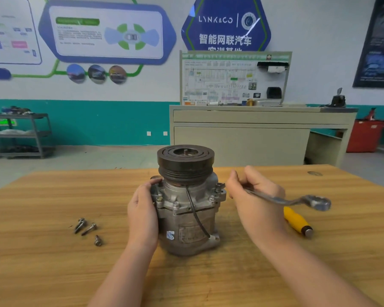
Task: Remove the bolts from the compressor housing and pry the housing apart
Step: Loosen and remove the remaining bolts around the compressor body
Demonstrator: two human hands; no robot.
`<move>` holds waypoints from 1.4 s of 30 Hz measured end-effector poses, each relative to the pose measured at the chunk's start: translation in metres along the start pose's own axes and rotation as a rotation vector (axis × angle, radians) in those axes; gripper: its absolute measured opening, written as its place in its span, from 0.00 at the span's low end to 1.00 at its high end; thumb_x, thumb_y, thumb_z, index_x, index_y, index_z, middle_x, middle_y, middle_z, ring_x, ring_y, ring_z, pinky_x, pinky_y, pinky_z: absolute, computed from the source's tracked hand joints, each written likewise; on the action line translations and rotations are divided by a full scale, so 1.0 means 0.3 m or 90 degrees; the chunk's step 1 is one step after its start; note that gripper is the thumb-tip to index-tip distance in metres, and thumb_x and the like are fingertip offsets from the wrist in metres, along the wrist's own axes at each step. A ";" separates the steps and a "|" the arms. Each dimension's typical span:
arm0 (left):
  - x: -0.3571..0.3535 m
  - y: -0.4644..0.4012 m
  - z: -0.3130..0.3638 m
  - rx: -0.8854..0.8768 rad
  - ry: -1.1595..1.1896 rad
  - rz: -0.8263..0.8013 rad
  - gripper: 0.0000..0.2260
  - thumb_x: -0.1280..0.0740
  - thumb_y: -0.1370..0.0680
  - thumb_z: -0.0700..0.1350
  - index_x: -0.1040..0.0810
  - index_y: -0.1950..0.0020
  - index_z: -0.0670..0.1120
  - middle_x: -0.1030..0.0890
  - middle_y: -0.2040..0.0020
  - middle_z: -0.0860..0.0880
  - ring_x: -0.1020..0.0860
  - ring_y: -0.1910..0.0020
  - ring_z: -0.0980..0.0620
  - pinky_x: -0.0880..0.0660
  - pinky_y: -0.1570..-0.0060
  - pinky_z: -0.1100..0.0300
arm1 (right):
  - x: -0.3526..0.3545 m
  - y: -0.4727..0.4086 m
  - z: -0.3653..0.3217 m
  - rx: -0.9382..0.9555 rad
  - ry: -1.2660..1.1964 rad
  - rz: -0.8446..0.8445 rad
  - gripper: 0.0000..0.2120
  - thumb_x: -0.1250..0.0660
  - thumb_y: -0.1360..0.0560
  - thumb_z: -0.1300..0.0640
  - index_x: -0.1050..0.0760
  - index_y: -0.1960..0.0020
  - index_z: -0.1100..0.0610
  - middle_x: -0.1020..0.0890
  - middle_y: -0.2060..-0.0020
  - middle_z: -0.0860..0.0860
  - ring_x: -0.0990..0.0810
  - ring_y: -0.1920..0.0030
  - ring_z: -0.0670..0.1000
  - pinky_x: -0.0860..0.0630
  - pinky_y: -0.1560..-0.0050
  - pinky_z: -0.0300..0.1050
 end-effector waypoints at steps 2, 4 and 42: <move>0.001 0.000 -0.004 0.004 0.003 0.004 0.17 0.46 0.17 0.44 0.17 0.52 0.53 0.15 0.59 0.60 0.19 0.60 0.67 0.27 0.57 0.62 | -0.019 0.014 -0.047 0.055 0.021 -0.011 0.25 0.33 0.24 0.65 0.41 0.71 0.49 0.34 0.75 0.48 0.37 0.74 0.43 0.43 0.72 0.32; 0.002 0.001 -0.006 0.008 0.002 0.008 0.18 0.46 0.18 0.45 0.17 0.53 0.54 0.15 0.59 0.60 0.19 0.59 0.66 0.27 0.56 0.60 | -0.036 0.023 -0.089 0.100 0.042 -0.019 0.29 0.34 0.24 0.67 0.46 0.69 0.41 0.35 0.76 0.44 0.37 0.76 0.42 0.44 0.73 0.29; 0.000 -0.017 -0.053 0.041 0.055 -0.034 0.20 0.39 0.36 0.62 0.14 0.53 0.57 0.14 0.50 0.49 0.19 0.43 0.46 0.25 0.38 0.37 | -0.049 0.002 -0.078 0.162 0.001 -0.035 0.22 0.37 0.29 0.64 0.46 0.70 0.46 0.42 0.78 0.42 0.40 0.75 0.41 0.45 0.74 0.29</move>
Point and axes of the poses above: each hand's wrist, its own y-axis away from the middle knuckle, its own x-axis out of the back of the hand, z = x × y, the point moved 10 cm from there along -y, towards the middle knuckle
